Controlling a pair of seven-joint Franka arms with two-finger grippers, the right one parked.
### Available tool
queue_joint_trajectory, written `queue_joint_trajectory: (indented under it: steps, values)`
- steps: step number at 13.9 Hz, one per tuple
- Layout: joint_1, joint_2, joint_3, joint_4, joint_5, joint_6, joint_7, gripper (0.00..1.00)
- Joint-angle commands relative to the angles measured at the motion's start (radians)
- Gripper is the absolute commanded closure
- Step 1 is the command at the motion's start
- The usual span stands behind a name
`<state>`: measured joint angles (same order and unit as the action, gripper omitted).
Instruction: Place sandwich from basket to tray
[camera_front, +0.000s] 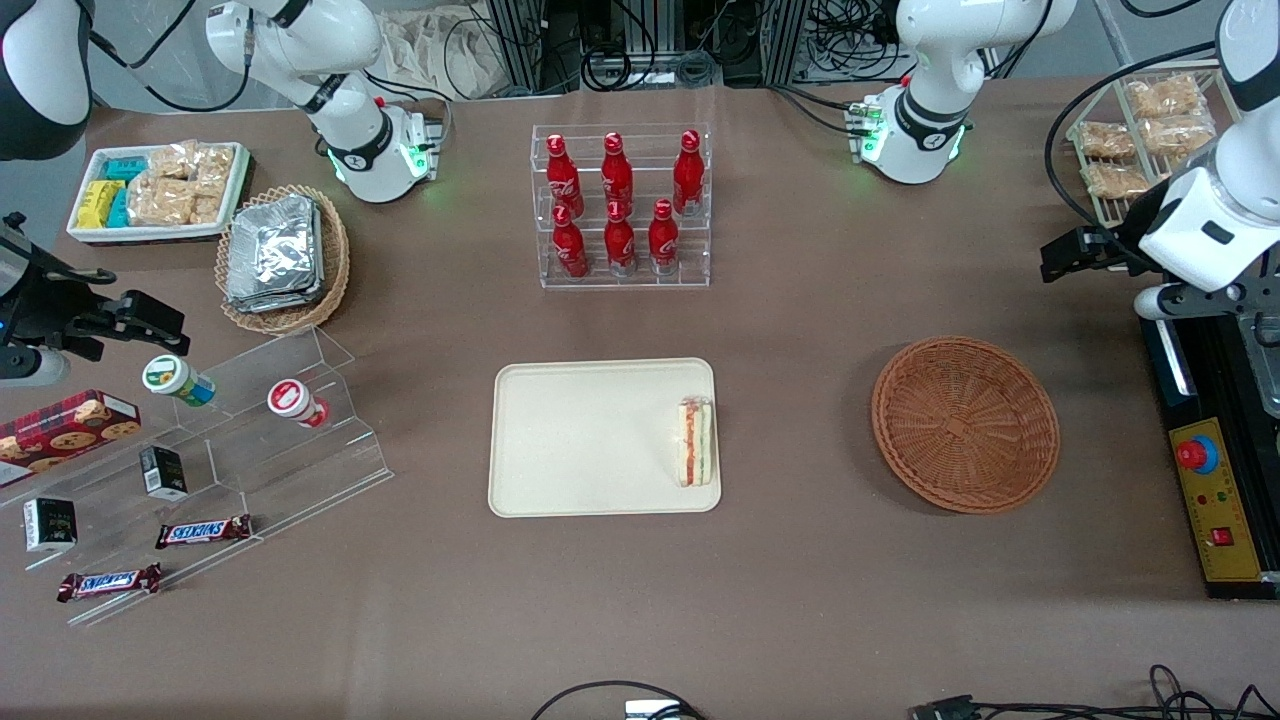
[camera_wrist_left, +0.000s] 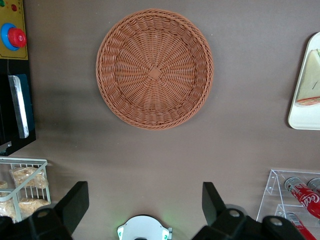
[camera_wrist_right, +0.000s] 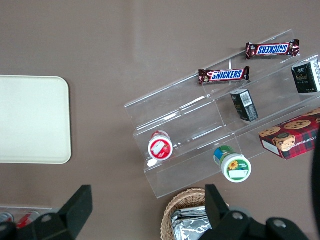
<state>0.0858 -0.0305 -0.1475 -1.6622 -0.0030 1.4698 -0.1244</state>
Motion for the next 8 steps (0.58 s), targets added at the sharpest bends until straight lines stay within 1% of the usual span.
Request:
queue_joint_trajectory:
  steps: [1,8]
  values:
    - [0.006,-0.02,-0.003,-0.022,0.014,0.018,0.017,0.0]
    - [0.006,-0.016,-0.003,-0.028,0.014,0.023,0.017,0.0]
